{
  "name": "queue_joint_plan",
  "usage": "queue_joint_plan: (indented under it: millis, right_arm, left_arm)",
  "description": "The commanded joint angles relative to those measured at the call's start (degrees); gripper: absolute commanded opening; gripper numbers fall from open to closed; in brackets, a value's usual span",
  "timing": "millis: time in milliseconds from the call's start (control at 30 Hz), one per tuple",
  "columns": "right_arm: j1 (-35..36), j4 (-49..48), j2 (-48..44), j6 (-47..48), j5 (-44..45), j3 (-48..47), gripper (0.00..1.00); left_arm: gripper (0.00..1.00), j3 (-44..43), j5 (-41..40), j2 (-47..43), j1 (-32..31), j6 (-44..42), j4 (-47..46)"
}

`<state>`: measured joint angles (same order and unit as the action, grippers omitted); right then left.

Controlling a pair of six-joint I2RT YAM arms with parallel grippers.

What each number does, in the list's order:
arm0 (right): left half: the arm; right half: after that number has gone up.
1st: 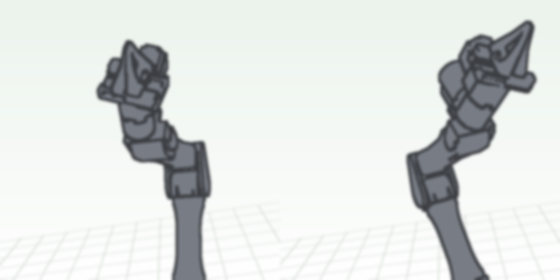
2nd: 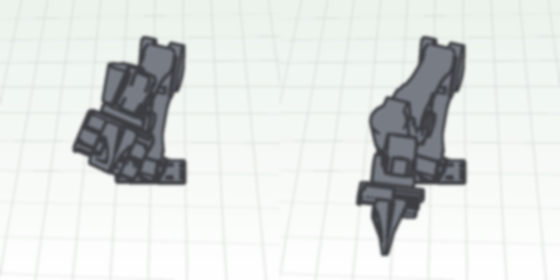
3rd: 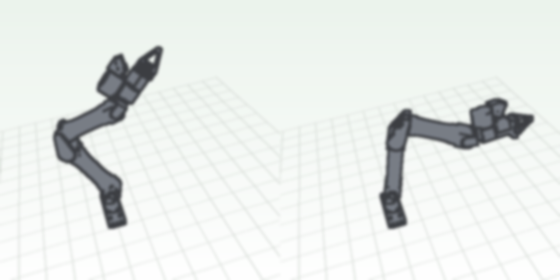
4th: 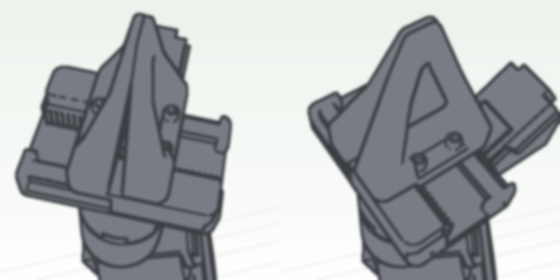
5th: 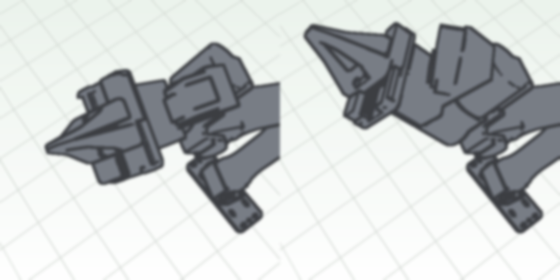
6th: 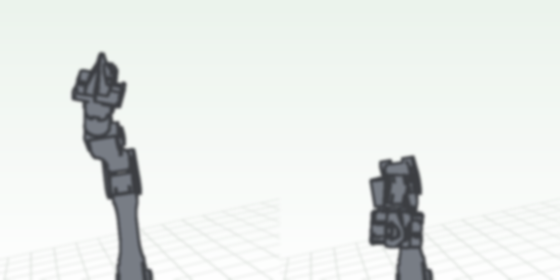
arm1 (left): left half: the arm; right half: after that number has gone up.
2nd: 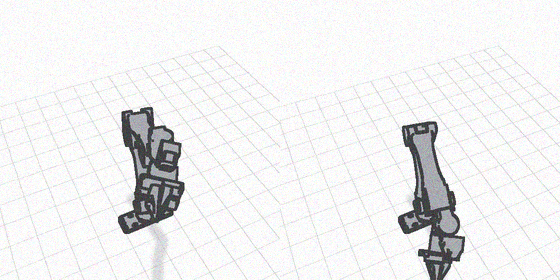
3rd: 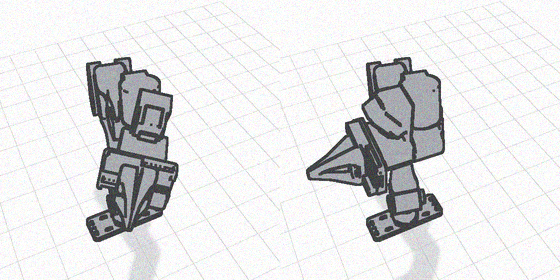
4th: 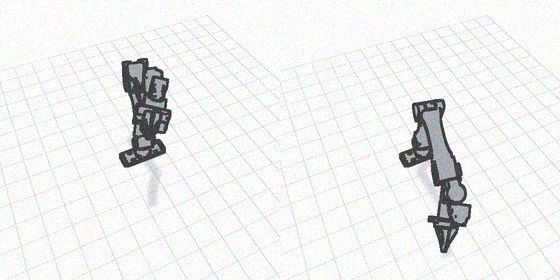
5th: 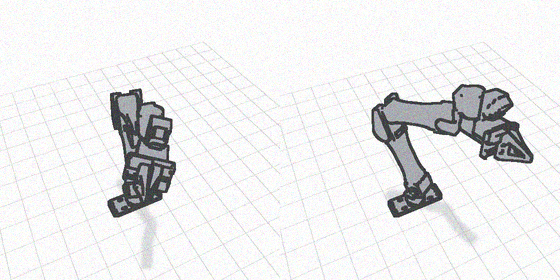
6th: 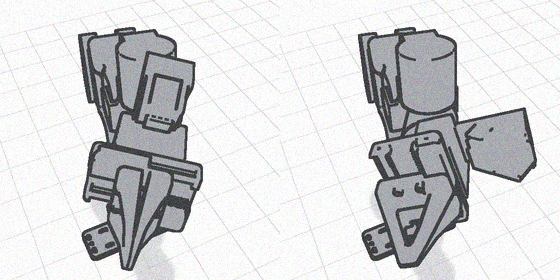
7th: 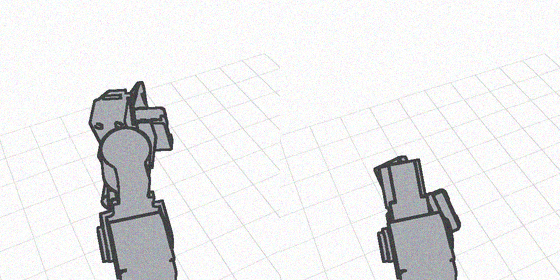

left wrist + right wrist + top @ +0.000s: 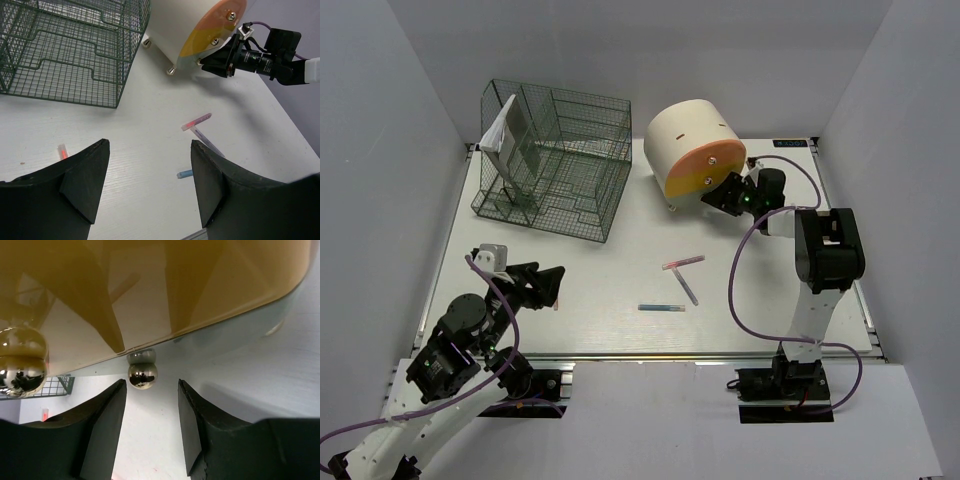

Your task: Organize the desk

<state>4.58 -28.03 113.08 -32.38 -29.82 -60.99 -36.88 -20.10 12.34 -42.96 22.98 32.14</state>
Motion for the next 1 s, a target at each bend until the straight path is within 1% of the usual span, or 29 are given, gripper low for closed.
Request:
queue_joint_plan:
  millis: [0, 100, 233, 400, 433, 567, 967]
  right_arm:
    - [0.69, -6.15, 0.74, -3.39, -0.94, -1.76, 0.51]
    - [1.31, -10.0, 0.83, -4.7, -0.5, -0.8, 0.51]
    - [1.57, -11.43, 1.27, -5.59, -0.41, -0.71, 0.49]
    - [1.66, -11.08, 1.71, -6.2, -0.06, -1.06, 0.36]
    - [1.66, -11.08, 1.62, -6.12, -0.06, -0.71, 0.32]
    - [1.4, -10.99, 0.75, -5.24, 0.47, 1.22, 0.26]
    - [-0.01, -10.9, -9.18, -2.07, 0.47, 13.44, 0.25]
  left_arm:
    - [0.76, 0.23, -0.03, 1.02, 0.16, 0.13, -0.06]
    - [0.76, 0.32, -0.2, 1.11, 0.16, 0.13, -0.06]
    - [0.76, 0.32, -0.29, 1.46, 0.16, 0.22, -0.06]
    - [0.76, 0.32, -0.38, 1.72, 0.16, 0.31, -0.06]
    - [0.76, 0.32, -0.38, 1.72, 0.16, 0.31, -0.06]
    - [0.76, 0.32, -0.38, 1.46, 0.16, 0.31, 0.03]
    - [0.76, 0.41, -0.12, 0.23, 0.16, 0.31, -0.24]
